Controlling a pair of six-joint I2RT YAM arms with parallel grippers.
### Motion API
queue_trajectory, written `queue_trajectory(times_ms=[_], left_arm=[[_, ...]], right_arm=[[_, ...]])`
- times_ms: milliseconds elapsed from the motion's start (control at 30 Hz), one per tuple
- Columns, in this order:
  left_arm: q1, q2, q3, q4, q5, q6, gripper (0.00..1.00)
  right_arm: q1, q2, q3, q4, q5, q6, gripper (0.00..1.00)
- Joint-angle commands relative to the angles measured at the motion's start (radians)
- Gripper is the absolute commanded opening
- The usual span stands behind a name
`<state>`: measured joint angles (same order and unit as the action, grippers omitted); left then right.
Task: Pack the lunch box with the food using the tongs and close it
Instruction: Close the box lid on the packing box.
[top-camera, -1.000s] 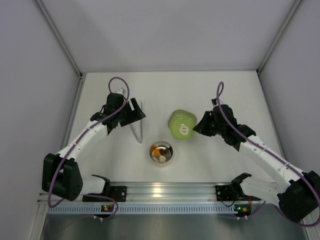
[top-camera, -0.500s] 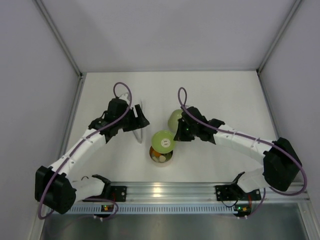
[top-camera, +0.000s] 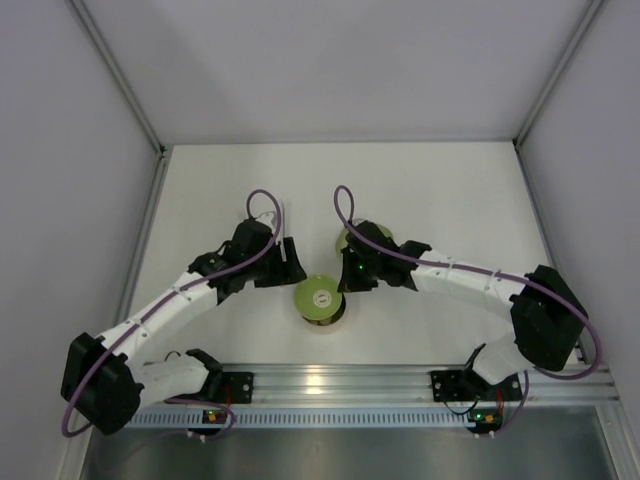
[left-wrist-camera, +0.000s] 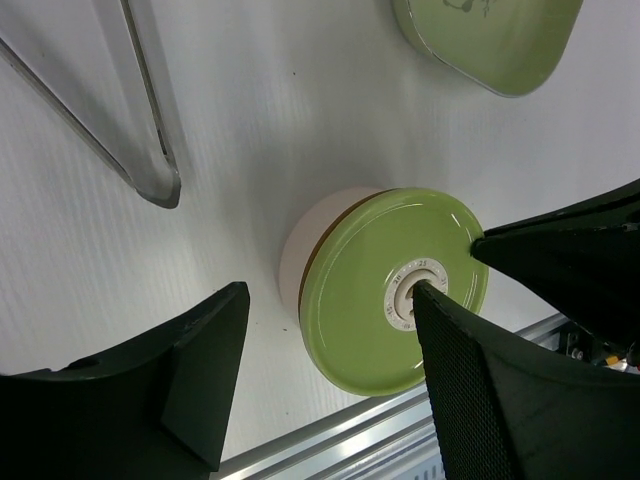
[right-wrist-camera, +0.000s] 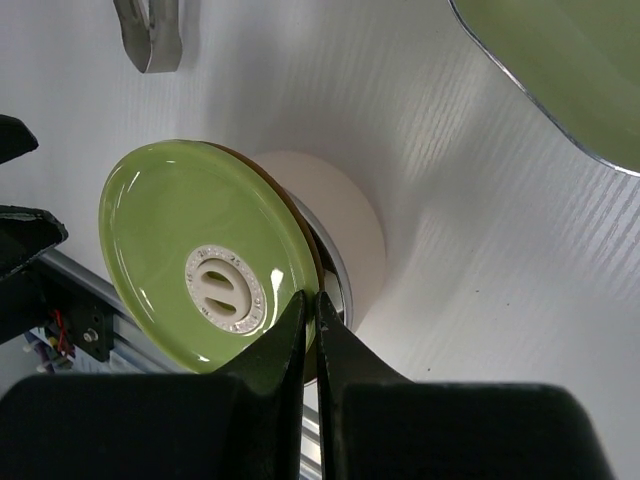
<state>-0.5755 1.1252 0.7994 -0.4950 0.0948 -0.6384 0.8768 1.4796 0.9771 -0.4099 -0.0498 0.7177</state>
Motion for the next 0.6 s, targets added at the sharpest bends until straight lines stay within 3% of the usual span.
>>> queue_trajectory(times_ms=[0, 567], left_arm=[[-0.02, -0.033, -0.002, 0.001, -0.03, -0.018, 0.71], [-0.046, -0.031, -0.034, -0.005, -0.04, -0.027, 0.71]], right_arm=[[0.027, -0.018, 0.04, -0.024, 0.016, 0.002, 0.0], [0.036, -0.058, -0.008, -0.079, 0.073, 0.011, 0.0]])
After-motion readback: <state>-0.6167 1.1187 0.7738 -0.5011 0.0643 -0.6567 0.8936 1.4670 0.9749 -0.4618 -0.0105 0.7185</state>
